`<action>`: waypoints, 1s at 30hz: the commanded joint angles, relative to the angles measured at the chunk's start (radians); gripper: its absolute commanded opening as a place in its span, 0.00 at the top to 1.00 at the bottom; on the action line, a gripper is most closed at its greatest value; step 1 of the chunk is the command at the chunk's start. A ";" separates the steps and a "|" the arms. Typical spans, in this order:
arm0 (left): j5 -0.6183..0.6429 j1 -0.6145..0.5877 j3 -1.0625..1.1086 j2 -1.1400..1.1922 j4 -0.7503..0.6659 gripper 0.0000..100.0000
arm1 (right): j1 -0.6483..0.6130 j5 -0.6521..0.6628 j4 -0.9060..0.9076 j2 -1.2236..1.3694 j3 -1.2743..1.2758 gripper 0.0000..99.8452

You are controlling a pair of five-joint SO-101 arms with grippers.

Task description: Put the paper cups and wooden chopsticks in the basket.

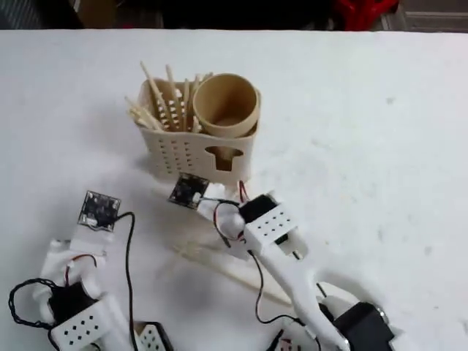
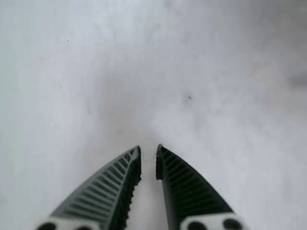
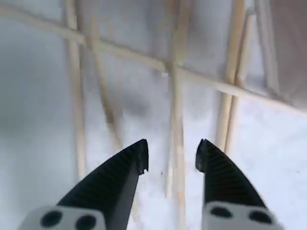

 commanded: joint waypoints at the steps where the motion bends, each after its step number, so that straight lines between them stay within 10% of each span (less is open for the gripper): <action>1: 0.000 0.012 -0.003 0.005 0.008 0.92 | -0.016 0.017 -0.010 -0.002 -0.041 0.82; 22: 0.000 0.012 -0.003 0.005 0.008 0.92 | -0.088 0.210 -0.174 0.286 -0.227 0.82; 30: 0.000 0.012 -0.003 0.005 0.008 0.92 | -0.088 0.158 -0.130 0.306 -0.229 0.97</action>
